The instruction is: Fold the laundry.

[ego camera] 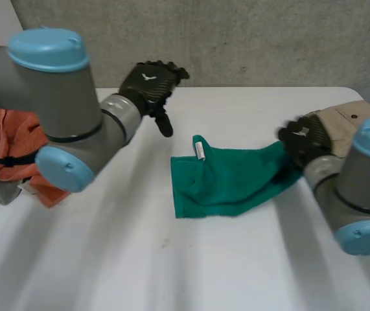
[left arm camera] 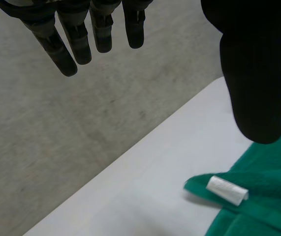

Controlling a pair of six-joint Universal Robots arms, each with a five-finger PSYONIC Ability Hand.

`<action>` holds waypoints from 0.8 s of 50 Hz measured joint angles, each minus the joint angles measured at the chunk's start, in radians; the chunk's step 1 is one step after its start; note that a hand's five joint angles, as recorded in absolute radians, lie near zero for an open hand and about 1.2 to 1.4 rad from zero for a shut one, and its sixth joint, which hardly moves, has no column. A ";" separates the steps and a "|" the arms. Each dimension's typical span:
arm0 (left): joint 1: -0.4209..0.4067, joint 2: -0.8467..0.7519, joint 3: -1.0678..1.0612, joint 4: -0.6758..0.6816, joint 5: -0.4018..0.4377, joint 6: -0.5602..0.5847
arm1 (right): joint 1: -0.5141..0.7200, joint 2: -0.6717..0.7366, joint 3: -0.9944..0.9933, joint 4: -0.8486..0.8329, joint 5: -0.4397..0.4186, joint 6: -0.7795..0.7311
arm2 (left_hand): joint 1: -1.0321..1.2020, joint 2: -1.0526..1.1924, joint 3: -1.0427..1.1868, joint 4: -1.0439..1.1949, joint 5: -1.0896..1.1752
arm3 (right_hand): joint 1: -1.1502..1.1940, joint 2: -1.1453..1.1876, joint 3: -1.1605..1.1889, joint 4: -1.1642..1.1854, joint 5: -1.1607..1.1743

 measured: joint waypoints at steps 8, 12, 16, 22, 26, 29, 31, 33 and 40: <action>0.095 0.084 -0.112 0.000 0.005 -0.006 | 0.245 0.115 -0.106 -0.083 -0.367 -0.148 | 0.000 0.000 0.000 0.000 0.000 | 0.000 0.000 -0.001 0.000 0.004; 0.113 0.085 -0.131 -0.003 0.005 -0.013 | 0.296 0.194 -0.159 -0.044 -0.427 -0.129 | 0.000 0.000 0.000 0.000 0.000 | -0.253 -0.321 -0.322 -0.311 -0.310; 0.116 0.070 -0.120 -0.003 0.006 -0.023 | 0.289 0.216 -0.229 0.042 -0.322 -0.035 | 0.000 0.000 0.000 0.000 0.000 | -0.803 -0.871 -0.867 -0.872 -0.869; 0.089 0.021 -0.031 -0.010 0.002 -0.050 | 0.202 0.130 -0.311 0.194 -0.117 0.314 | 0.000 0.000 0.000 0.000 0.000 | -0.884 -0.967 -0.978 -0.983 -0.962; 0.056 -0.019 0.047 -0.034 -0.002 -0.075 | 0.144 0.081 -0.334 0.254 -0.113 0.525 | 0.000 0.000 0.000 0.000 0.000 | -0.884 -0.967 -0.978 -0.983 -0.962; 0.012 -0.068 0.124 -0.078 -0.006 -0.097 | 0.097 0.076 -0.374 0.320 -0.168 0.681 | 0.000 0.000 0.000 0.000 0.000 | -0.884 -0.967 -0.978 -0.983 -0.962; -0.018 -0.104 0.167 -0.108 -0.007 -0.106 | 0.079 0.099 -0.410 0.367 -0.200 0.723 | 0.000 0.000 0.000 0.000 0.000 | -0.884 -0.967 -0.978 -0.983 -0.962; -0.045 -0.140 0.202 -0.135 -0.009 -0.111 | 0.069 0.134 -0.455 0.420 -0.221 0.737 | 0.000 0.000 0.000 0.000 0.000 | -0.884 -0.967 -0.978 -0.983 -0.962; -0.108 -0.271 0.272 -0.191 -0.040 -0.113 | 0.067 0.295 -0.640 0.622 -0.239 0.700 | 0.000 0.000 0.000 0.000 0.000 | -0.884 -0.967 -0.978 -0.983 -0.962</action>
